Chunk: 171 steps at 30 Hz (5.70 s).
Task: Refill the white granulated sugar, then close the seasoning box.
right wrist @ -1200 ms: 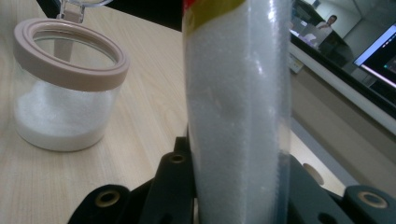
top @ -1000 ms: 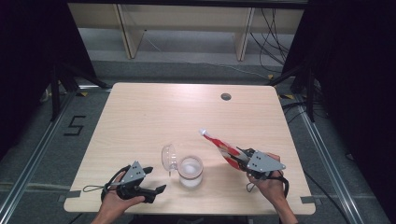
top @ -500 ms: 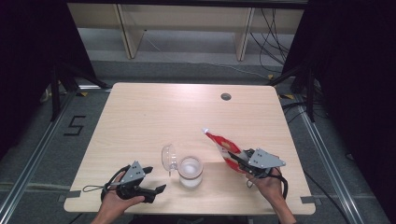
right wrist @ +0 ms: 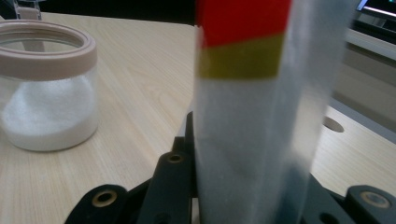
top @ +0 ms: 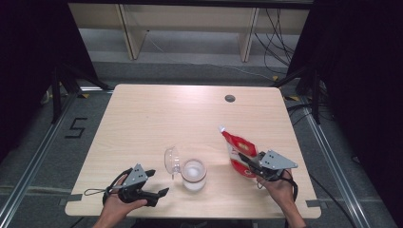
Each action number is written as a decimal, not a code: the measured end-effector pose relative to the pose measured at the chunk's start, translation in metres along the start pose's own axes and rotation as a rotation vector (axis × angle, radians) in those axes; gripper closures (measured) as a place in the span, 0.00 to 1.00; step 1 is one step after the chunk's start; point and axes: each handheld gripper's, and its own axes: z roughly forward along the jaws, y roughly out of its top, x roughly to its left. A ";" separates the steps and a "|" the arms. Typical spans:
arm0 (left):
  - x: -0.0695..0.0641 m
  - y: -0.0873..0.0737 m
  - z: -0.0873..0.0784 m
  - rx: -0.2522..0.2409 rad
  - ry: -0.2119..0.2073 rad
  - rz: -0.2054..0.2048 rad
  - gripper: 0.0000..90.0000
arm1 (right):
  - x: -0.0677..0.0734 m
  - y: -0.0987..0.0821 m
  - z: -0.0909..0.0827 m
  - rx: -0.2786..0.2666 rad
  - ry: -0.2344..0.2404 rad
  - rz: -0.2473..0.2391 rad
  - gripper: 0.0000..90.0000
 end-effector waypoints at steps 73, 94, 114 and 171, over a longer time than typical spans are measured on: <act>0.000 0.005 0.002 -0.016 -0.005 -0.048 0.19 | 0.023 -0.002 -0.073 0.084 -0.166 0.312 0.32; -0.001 0.004 0.000 -0.018 -0.003 -0.036 0.19 | 0.044 -0.004 -0.089 0.105 -0.204 0.348 0.20; 0.002 0.007 -0.008 -0.040 0.025 -0.034 0.29 | 0.058 -0.006 -0.094 0.148 -0.165 0.356 0.23; -0.008 0.053 -0.024 -0.105 0.001 0.050 0.99 | 0.068 -0.007 -0.089 0.189 -0.115 0.335 0.25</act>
